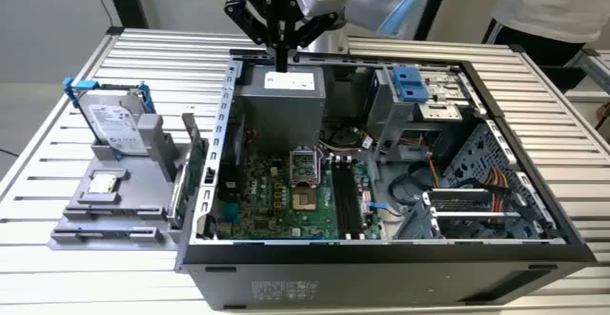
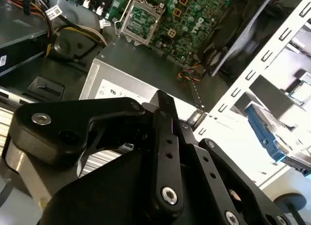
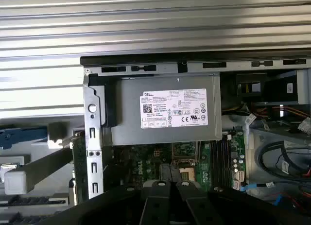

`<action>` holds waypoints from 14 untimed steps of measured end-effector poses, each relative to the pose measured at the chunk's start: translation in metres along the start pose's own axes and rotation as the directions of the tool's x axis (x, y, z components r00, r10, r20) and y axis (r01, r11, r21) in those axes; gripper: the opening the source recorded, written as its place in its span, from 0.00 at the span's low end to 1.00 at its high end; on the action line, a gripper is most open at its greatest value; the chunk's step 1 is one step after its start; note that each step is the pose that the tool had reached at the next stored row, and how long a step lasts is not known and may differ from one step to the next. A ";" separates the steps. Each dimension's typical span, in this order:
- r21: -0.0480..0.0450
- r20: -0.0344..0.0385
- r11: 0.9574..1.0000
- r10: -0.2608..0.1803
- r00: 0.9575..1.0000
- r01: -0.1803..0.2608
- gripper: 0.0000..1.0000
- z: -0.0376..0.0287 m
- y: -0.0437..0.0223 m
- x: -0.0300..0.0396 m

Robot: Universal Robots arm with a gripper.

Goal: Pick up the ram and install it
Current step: 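Reach for the ram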

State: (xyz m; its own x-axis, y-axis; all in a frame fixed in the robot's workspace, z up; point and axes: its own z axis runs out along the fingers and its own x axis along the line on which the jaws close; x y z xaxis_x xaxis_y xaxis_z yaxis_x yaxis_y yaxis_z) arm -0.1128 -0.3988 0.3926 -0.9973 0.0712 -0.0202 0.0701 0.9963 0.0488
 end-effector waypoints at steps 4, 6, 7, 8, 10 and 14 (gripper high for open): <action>0.000 0.000 1.000 0.000 1.000 0.000 0.00 0.0001 0.0003 -0.0043; 0.000 0.000 1.000 0.000 1.000 0.000 0.00 0.0001 0.0003 -0.0045; 0.000 0.000 1.000 0.000 1.000 0.000 0.00 0.0001 0.0003 -0.0044; 0.000 0.000 1.000 0.000 1.000 0.000 0.00 0.0002 0.0003 -0.0039; 0.000 0.000 1.000 0.000 1.000 0.000 0.00 0.0001 0.0003 -0.0035; 0.000 0.000 1.000 0.000 1.000 0.000 0.00 0.0000 0.0000 -0.0011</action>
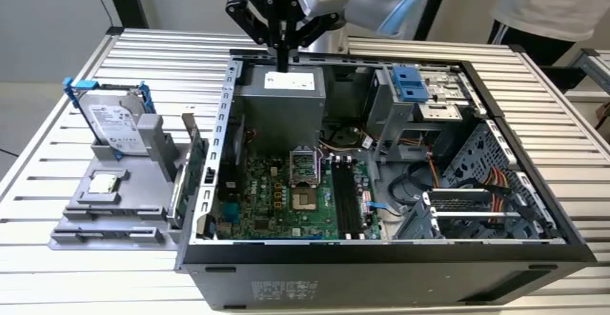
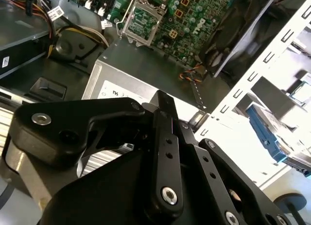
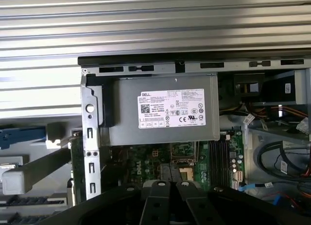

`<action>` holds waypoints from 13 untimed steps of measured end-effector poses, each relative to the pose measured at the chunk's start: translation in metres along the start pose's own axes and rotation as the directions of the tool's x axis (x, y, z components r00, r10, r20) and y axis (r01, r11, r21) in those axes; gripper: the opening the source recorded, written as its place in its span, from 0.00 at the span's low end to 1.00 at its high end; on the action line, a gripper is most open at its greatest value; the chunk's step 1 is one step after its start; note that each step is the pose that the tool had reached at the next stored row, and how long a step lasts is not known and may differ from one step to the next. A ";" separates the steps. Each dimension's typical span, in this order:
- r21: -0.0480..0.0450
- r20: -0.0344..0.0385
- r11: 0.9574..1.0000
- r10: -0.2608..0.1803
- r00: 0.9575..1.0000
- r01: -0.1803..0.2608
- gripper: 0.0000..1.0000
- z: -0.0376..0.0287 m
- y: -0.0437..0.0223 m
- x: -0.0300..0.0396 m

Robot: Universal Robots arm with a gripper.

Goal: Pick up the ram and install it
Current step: 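Reach for the ram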

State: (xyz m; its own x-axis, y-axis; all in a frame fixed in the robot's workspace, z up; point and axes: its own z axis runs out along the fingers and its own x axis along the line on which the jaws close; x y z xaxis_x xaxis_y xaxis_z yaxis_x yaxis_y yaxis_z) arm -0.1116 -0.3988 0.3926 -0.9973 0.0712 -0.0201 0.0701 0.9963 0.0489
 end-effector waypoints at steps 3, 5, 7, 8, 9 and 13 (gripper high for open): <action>0.000 0.000 1.000 0.000 1.000 0.000 0.00 -0.0001 -0.0003 0.0044; 0.000 0.000 1.000 0.000 1.000 0.000 0.00 -0.0002 -0.0005 0.0077; 0.000 0.000 1.000 0.000 1.000 0.000 0.00 -0.0002 -0.0007 0.0101; 0.000 0.000 1.000 0.000 1.000 0.000 0.00 -0.0003 -0.0007 0.0109; 0.000 0.000 1.000 0.000 1.000 0.000 0.00 -0.0003 -0.0008 0.0118; 0.000 0.000 1.000 0.000 1.000 0.000 0.00 -0.0004 -0.0011 0.0155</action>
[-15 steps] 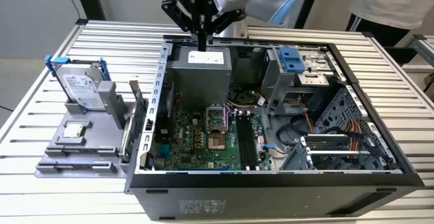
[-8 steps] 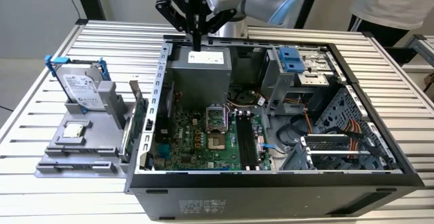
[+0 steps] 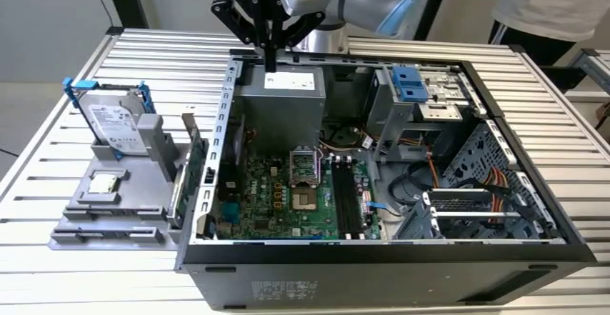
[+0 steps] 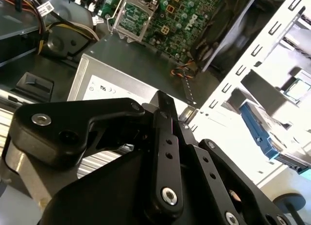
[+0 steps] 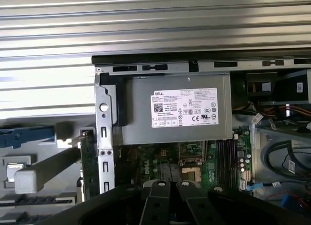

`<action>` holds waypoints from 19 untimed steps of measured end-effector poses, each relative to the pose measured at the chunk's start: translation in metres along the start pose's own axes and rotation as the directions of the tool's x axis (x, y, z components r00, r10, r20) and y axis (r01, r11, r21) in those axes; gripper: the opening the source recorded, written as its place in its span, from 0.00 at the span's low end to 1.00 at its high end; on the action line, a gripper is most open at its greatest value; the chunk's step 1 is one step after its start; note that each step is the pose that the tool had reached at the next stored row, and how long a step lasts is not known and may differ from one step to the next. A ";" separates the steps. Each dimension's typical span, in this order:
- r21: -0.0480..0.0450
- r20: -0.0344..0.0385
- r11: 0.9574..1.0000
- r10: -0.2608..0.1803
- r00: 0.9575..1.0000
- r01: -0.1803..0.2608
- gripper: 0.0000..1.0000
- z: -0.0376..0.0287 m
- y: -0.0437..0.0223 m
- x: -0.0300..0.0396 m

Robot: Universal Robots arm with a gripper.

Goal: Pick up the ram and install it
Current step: 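Reach for the ram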

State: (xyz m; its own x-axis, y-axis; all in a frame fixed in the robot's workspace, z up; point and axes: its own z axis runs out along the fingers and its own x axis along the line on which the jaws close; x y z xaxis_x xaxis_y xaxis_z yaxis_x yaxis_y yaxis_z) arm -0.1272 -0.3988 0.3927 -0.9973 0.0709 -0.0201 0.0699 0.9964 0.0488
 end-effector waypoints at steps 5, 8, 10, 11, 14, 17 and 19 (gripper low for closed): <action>0.000 0.000 1.000 -0.001 1.000 0.001 0.00 -0.0001 -0.0005 0.0073; 0.000 0.000 1.000 -0.001 1.000 0.001 0.00 -0.0002 -0.0009 0.0132; 0.000 0.000 1.000 -0.002 1.000 0.002 0.00 -0.0004 -0.0012 0.0175; 0.000 0.000 1.000 -0.002 1.000 0.002 0.00 -0.0004 -0.0014 0.0199; 0.000 0.000 1.000 -0.003 1.000 0.003 0.00 -0.0006 -0.0020 0.0289; 0.000 0.000 1.000 -0.006 1.000 0.006 0.00 -0.0008 -0.0026 0.0378; 0.000 0.000 1.000 -0.008 1.000 0.008 0.00 -0.0010 -0.0030 0.0429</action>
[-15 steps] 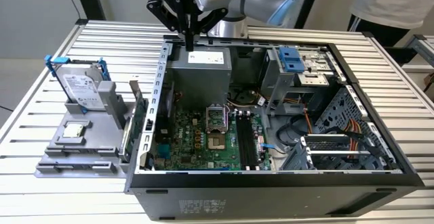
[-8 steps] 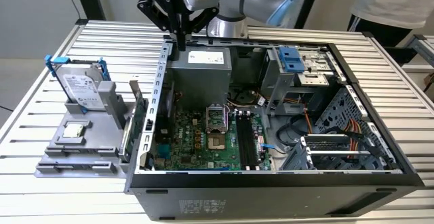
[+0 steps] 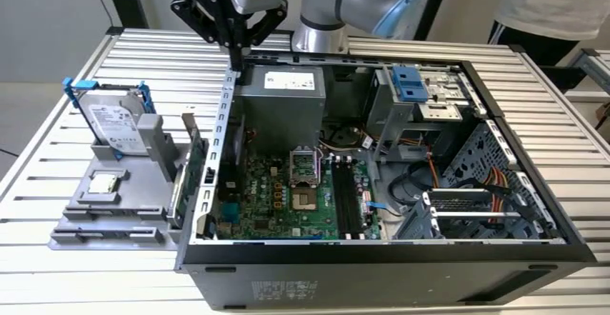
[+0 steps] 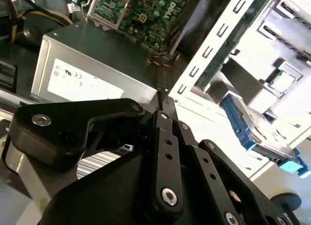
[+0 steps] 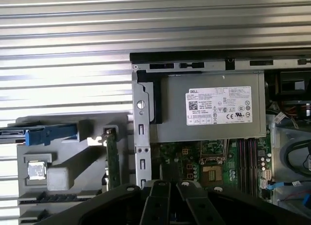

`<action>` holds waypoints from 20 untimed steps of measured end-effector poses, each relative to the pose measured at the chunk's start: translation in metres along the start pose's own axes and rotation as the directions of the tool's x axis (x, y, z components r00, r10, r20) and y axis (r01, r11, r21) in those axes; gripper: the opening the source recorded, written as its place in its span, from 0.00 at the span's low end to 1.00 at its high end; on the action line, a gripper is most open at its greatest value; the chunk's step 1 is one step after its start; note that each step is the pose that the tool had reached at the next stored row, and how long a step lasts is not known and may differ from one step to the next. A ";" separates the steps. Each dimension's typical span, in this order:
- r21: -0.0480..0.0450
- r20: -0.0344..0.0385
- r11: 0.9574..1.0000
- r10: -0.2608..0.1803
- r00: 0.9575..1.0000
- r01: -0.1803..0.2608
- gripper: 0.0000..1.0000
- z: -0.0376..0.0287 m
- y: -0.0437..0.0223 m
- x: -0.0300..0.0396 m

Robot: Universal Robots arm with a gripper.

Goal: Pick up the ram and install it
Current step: 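Reach for the ram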

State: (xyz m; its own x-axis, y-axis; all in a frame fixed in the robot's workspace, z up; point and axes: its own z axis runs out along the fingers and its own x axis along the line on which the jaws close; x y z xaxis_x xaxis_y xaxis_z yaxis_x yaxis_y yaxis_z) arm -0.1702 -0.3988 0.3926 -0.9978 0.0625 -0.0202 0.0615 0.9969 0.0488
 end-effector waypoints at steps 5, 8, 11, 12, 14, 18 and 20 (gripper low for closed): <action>0.000 0.000 1.000 -0.011 1.000 0.011 0.00 -0.0002 -0.0007 0.0112; 0.000 -0.001 1.000 -0.018 1.000 0.018 0.00 -0.0004 -0.0011 0.0177; 0.000 -0.001 1.000 -0.023 1.000 0.023 0.00 -0.0006 -0.0014 0.0239; -0.001 -0.001 1.000 -0.025 1.000 0.025 0.00 -0.0006 -0.0015 0.0258; -0.001 -0.001 1.000 -0.028 1.000 0.028 0.00 -0.0007 -0.0017 0.0298; -0.001 -0.002 0.999 -0.034 0.999 0.034 0.00 -0.0008 -0.0020 0.0372; -0.001 -0.002 0.999 -0.036 0.999 0.036 0.00 -0.0009 -0.0022 0.0406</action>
State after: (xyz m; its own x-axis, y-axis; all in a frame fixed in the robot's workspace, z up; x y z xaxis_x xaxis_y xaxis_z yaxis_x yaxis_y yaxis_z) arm -0.2108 -0.3985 0.3926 -0.9995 0.0262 -0.0202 0.0252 0.9985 0.0488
